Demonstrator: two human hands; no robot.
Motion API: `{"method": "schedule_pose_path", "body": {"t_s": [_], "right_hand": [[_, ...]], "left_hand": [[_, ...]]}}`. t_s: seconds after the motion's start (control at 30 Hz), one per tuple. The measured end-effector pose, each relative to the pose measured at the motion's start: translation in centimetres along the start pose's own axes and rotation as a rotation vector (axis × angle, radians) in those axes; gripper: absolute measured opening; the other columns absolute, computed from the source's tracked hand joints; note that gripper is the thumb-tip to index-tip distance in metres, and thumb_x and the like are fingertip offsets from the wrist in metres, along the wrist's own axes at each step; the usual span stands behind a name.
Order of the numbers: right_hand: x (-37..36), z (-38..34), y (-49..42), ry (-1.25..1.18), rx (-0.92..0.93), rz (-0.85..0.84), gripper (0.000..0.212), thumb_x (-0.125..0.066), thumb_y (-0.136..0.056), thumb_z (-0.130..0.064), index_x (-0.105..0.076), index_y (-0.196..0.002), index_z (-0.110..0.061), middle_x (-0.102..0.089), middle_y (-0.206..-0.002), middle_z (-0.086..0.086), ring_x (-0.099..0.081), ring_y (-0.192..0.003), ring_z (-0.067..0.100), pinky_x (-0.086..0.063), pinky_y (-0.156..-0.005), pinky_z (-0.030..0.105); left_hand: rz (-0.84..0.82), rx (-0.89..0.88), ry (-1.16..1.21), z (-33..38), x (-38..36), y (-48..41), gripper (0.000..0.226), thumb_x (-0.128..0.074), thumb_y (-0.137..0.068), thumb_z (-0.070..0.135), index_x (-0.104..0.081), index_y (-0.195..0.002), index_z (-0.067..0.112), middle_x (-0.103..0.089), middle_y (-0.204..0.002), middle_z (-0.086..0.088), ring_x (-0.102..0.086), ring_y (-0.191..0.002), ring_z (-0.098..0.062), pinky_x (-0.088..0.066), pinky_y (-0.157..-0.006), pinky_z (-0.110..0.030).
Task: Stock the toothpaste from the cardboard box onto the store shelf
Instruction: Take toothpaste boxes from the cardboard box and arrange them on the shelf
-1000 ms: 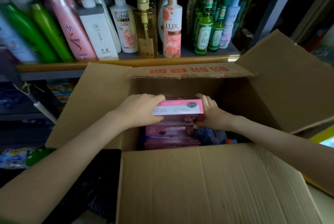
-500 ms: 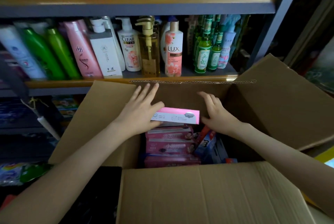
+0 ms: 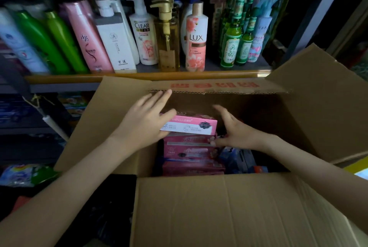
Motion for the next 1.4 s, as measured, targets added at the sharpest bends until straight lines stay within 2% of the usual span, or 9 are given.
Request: {"method": "schedule_pose_path", "body": {"t_s": [0.07, 0.17, 0.3, 0.4, 0.67, 0.97, 1.17, 1.27, 1.4], "right_hand": [[0.4, -1.5, 1.1, -0.170, 0.081, -0.023, 0.100, -0.081, -0.075, -0.021, -0.011, -0.144, -0.037, -0.028, -0.146, -0.006, -0.038, -0.123, -0.011, -0.042, -0.096, 0.016], [1.6, -3.6, 2.6, -0.283, 0.195, 0.086, 0.060, -0.077, -0.076, -0.022, -0.042, -0.125, -0.028, -0.056, -0.119, -0.010, -0.059, -0.110, 0.009, -0.056, -0.084, 0.032], [3.6, -4.4, 3.7, -0.549, 0.155, 0.240, 0.033, -0.065, -0.078, -0.030, -0.057, -0.106, -0.015, -0.072, -0.093, 0.000, -0.070, -0.088, 0.014, -0.055, -0.068, 0.022], [3.3, -3.0, 3.8, -0.736, 0.007, 0.273, 0.039, -0.059, -0.079, -0.044, -0.061, -0.104, -0.013, -0.074, -0.092, 0.009, -0.069, -0.086, 0.030, -0.057, -0.078, 0.035], [1.3, -1.8, 3.5, -0.862, -0.178, 0.339, 0.062, -0.053, -0.089, -0.056, -0.058, -0.113, 0.001, -0.065, -0.087, 0.014, -0.060, -0.078, 0.030, -0.050, -0.086, 0.045], [-0.6, -6.7, 2.5, -0.650, -0.157, 0.313, 0.040, -0.031, -0.097, -0.058, -0.043, -0.113, -0.024, -0.062, -0.086, 0.002, -0.062, -0.072, 0.011, -0.048, -0.070, 0.028], [-2.6, -15.2, -0.7, -0.483, -0.040, 0.240, 0.065, -0.033, -0.094, -0.062, -0.034, -0.146, -0.024, -0.044, -0.139, -0.010, -0.049, -0.123, 0.017, -0.038, -0.097, 0.029], [-5.0, -19.9, -2.7, -0.426, 0.045, 0.183, 0.055, -0.036, -0.094, -0.060, -0.055, -0.125, -0.019, -0.062, -0.118, 0.001, -0.062, -0.099, 0.019, -0.048, -0.094, 0.038], [-8.3, -26.5, -4.9, -0.394, 0.163, 0.102, 0.046, -0.045, -0.097, -0.048, -0.065, -0.105, -0.008, -0.063, -0.079, -0.004, -0.056, -0.073, 0.014, -0.043, -0.064, 0.025]], "left_hand": [[0.076, -0.001, 0.063, 0.7, 0.8, 0.7, 0.044, -0.081, -0.067, 0.037, -0.068, -0.101, 0.012, -0.070, -0.102, -0.014, -0.068, -0.081, -0.031, -0.054, -0.064, -0.036], [0.113, 0.041, 0.167, 1.2, 2.5, 0.7, 0.045, -0.055, -0.079, 0.055, -0.065, -0.101, 0.018, -0.065, -0.074, 0.002, -0.063, -0.060, -0.022, -0.041, -0.042, -0.027], [-0.168, 0.373, 0.539, -0.6, 2.6, 0.2, 0.060, -0.050, -0.074, 0.079, -0.054, -0.109, 0.029, -0.063, -0.094, 0.017, -0.064, -0.079, -0.010, -0.055, -0.061, -0.030], [-0.204, 0.600, 0.830, -2.4, 1.6, 1.0, 0.066, -0.044, -0.063, 0.088, -0.060, -0.095, 0.032, -0.067, -0.091, 0.014, -0.064, -0.084, -0.006, -0.054, -0.073, -0.032], [-0.003, 1.108, 1.724, -1.7, -1.6, 3.0, 0.029, -0.038, -0.100, 0.045, -0.055, -0.097, 0.021, -0.068, -0.097, -0.005, -0.065, -0.092, -0.015, -0.052, -0.081, -0.032], [0.215, 1.131, 1.542, -3.5, 1.1, 7.9, 0.031, -0.031, -0.104, 0.037, -0.056, -0.099, 0.019, -0.066, -0.095, 0.000, -0.063, -0.084, -0.005, -0.050, -0.078, -0.022], [0.448, 1.352, 1.383, -7.7, 5.0, 15.7, 0.039, -0.031, -0.104, 0.042, -0.060, -0.088, 0.022, -0.067, -0.089, 0.000, -0.063, -0.084, -0.011, -0.052, -0.077, -0.027], [0.532, 1.445, 1.342, -10.6, 6.5, 20.2, 0.041, -0.032, -0.104, 0.041, -0.060, -0.100, 0.011, -0.066, -0.092, -0.005, -0.062, -0.082, -0.014, -0.052, -0.063, -0.020], [0.595, 1.479, 1.299, -15.5, 8.0, 26.0, 0.039, -0.034, -0.104, 0.042, -0.060, -0.090, 0.015, -0.066, -0.091, -0.005, -0.063, -0.083, -0.015, -0.052, -0.076, -0.027]]}}
Point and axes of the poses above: each hand's wrist, its own y-axis away from the middle knuckle, its own x-axis out of the back of the hand, z = x × y, the point moved 7 cm from there along -y, towards the middle knuckle
